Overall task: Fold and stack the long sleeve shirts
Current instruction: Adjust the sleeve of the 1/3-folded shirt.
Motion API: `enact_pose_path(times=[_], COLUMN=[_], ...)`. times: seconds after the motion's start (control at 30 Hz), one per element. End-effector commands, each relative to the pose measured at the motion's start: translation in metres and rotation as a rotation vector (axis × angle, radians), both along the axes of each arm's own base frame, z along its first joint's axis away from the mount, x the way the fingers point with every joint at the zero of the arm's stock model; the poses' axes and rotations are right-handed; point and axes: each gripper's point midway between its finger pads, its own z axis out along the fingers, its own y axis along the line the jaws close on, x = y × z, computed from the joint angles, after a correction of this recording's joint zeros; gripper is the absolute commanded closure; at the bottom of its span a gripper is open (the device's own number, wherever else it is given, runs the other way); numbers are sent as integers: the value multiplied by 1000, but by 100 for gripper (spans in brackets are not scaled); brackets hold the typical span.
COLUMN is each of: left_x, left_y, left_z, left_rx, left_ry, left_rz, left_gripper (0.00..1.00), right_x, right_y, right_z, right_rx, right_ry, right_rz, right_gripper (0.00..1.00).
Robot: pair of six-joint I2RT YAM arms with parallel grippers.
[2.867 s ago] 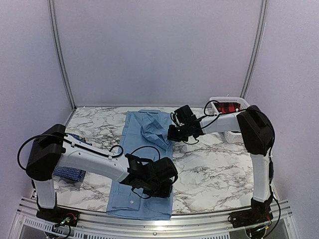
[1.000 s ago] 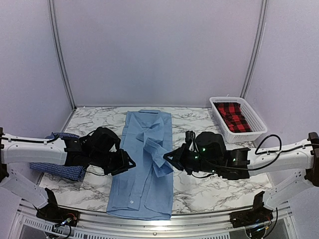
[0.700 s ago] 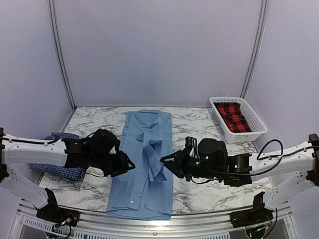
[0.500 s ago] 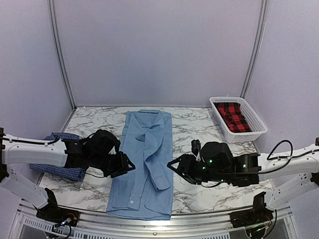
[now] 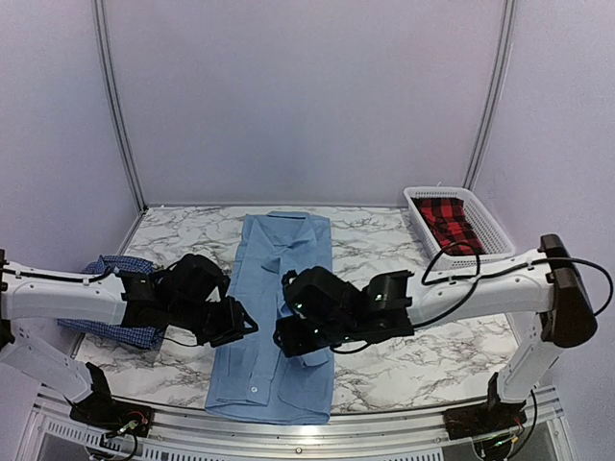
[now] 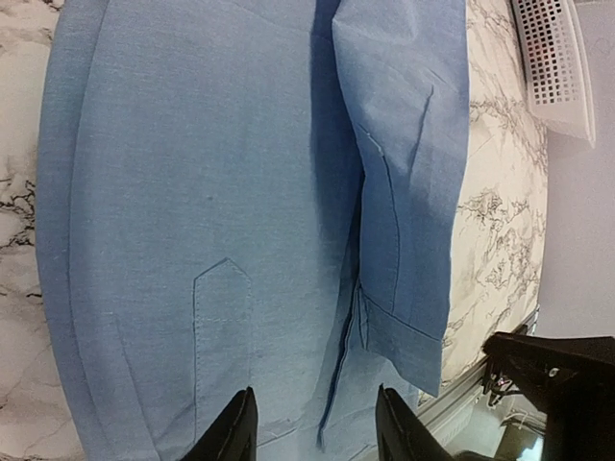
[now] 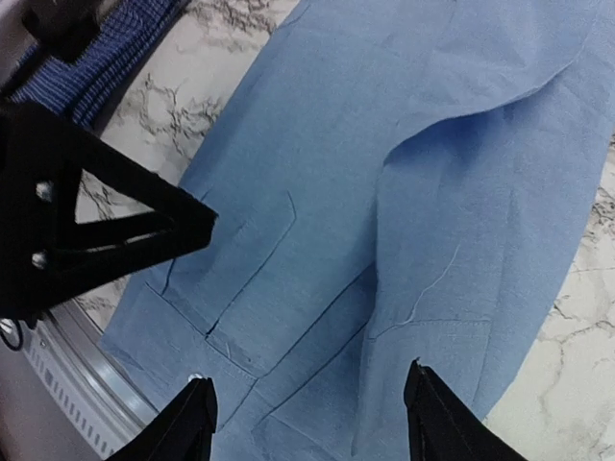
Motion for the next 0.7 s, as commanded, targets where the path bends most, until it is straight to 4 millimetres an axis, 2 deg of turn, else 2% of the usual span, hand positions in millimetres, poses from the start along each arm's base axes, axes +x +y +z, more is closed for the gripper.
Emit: enact_pose_path(times=[0.0,0.1,0.23,0.3,0.33,0.37,0.4,0.5,0.67], left_x=[-1,-4,-7,-8,-8,-8,-8,-8,-9], left_y=[13,18,19,16,16,16,16,17,17], left_z=[5,5,5,6,6,7,8,11,12], left_rx=[-4,-8,-16,-20,-19,-22,-24,-30,-38], left_ry=[-25,-26,-18,-16,-17,-20,-24,-31,-32], left_rz=[36,46,38,25,22,22,21,24,18], left_gripper=[56,56,55,55,55,55,55,55,55], right_x=[-11,-7,-3,-1,1,2,3,3,-8], right_y=[-6,-12,-16,-18,-17,-15,-11,4,35], right_z=[-38,-52,-61,-64,-62,-54,-44,-11,54], right_rx=[-224,-287,-327,-336,-330,-310,-283,-161,180], right_ry=[-3,-5,-6,10,15,13,7,30,115], right_rz=[78,54,39,35,34,34,36,52,80], right_gripper=[38,42,56,77,91,98,100,100,100])
